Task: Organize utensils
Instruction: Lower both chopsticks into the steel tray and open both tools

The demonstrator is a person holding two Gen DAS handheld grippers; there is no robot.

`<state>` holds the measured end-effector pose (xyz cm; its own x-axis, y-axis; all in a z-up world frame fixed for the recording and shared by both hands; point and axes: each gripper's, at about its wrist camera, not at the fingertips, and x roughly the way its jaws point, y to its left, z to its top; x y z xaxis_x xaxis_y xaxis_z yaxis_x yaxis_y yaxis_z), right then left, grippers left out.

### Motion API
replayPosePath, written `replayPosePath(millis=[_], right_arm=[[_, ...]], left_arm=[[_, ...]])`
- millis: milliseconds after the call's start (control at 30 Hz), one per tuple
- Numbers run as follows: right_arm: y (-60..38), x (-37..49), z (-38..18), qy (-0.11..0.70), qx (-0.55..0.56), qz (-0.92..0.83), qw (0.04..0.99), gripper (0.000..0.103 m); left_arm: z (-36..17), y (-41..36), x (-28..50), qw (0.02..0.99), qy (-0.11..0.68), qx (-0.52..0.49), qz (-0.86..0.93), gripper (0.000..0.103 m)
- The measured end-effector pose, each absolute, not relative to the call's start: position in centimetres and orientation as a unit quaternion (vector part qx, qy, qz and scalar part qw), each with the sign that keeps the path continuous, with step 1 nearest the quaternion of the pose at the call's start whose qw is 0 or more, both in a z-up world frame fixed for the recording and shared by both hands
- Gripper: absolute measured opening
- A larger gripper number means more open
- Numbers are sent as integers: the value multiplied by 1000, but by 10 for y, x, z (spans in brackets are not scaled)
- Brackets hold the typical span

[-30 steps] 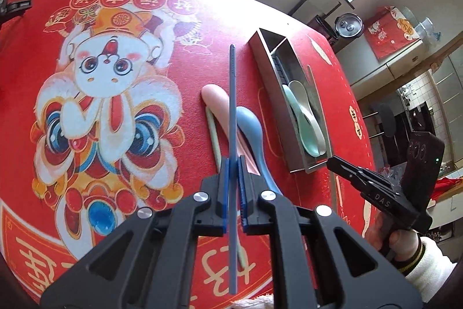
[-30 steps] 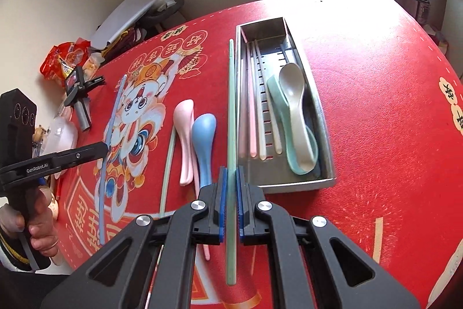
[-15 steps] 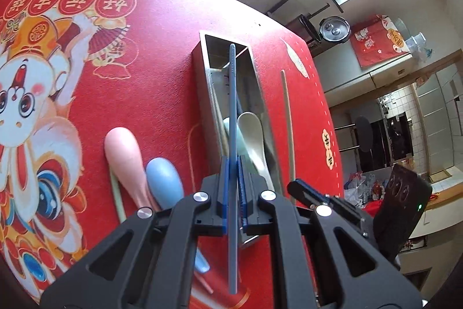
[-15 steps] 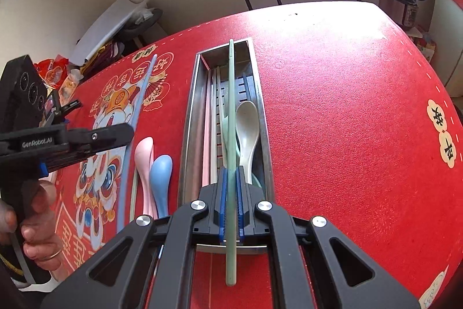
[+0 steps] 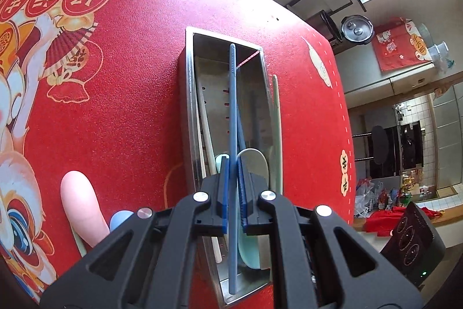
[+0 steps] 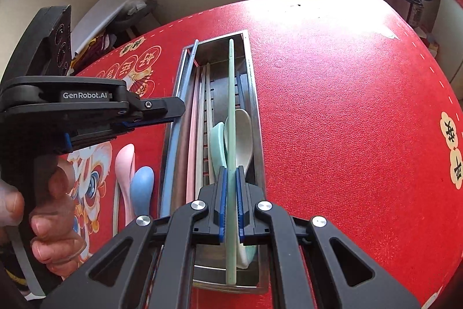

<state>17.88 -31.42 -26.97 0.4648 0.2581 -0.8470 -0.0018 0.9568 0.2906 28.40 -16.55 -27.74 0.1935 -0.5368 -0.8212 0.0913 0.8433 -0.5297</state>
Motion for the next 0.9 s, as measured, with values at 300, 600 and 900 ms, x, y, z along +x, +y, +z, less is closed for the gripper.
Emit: replayPosePath(millis=[300, 600, 900], right_arm=[[-305, 187, -278, 524, 126, 82, 839, 6], [-292, 190, -285, 536, 125, 84, 830, 7], [-295, 175, -262, 517, 121, 74, 844, 16]], left_arm=[[-293, -168, 291, 742, 615, -181, -197, 10], [-284, -168, 292, 749, 609, -169, -198, 13], [-255, -146, 287, 775, 579, -155, -199, 34]])
